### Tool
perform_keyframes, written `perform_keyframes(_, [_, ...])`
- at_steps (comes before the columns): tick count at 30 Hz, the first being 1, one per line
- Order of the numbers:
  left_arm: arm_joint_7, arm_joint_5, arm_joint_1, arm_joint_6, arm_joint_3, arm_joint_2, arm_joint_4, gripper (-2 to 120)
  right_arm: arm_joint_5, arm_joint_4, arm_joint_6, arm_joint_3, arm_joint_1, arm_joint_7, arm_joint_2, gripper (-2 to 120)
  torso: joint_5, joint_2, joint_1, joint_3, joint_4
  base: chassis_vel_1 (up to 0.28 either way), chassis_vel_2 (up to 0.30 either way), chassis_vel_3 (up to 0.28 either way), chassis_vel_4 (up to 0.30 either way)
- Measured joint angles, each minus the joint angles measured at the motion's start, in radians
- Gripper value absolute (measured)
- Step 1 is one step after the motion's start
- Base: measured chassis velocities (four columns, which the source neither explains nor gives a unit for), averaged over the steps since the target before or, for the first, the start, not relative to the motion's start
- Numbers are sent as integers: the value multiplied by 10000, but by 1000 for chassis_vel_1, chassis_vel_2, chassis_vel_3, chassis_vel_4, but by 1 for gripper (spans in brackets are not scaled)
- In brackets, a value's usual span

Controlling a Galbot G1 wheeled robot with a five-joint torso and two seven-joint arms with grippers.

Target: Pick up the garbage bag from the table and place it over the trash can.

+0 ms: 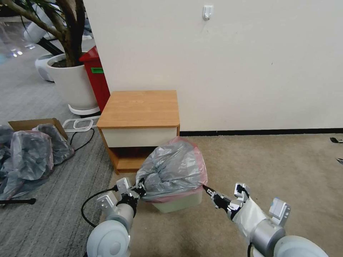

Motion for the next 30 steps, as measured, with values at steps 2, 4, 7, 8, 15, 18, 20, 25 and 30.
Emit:
perform_keyframes(2, [-1, -31, -45, 0, 9, 31, 43, 6, -75, 43, 177, 300, -83, -25, 16, 13, 2, 0, 0, 0, -1, 0, 0, 0, 0])
perform_keyframes(4, [-1, -41, -66, 0, 30, 43, 53, 6, -101, 44, 300, 370, -55, -108, -1, 15, 2, 0, 0, 0, -2, 0, 0, 0, 0])
perform_keyframes(7, [-1, -82, -86, 0, 136, 102, 50, 6, -174, 46, 966, 373, 464, -372, 30, 30, 3, 0, 0, 0, 0, 0, 0, 0, 0])
perform_keyframes(8, [-1, -82, -86, 0, 136, 102, 50, 6, -174, 46, 966, 373, 464, -372, 30, 30, 3, 0, 0, 0, 0, 0, 0, 0, 0])
perform_keyframes(15, [74, -77, -33, 0, 316, 224, 6, 6, -2228, -925, 1931, -271, 1642, -1468, 540, 57, 4, 0, 0, 1, 0, 0, 0, 0, 0])
perform_keyframes(18, [205, -29, -35, -5, 347, 226, 35, 6, -2742, -1352, 2087, -482, 2025, -1625, 779, 67, 3, -1, 0, 1, 1, 0, 0, 0, 0])
perform_keyframes(20, [273, 39, -65, -14, 411, 212, 71, 6, -3187, -1726, 2222, -644, 2313, -1786, 995, 76, 4, 0, 0, 1, 1, 0, 0, 0, 0])
perform_keyframes(25, [331, 156, -120, -17, 587, 144, 151, 6, -3304, -2089, 2218, -828, 2664, -1851, 1197, 93, 3, 0, 0, 1, 1, 0, 0, 0, 0])
perform_keyframes(30, [382, 269, -138, -17, 685, 79, 232, 6, -3163, -2126, 2075, -978, 2720, -1853, 1193, 98, 2, 0, 0, 1, 0, 0, 0, 0, 0])
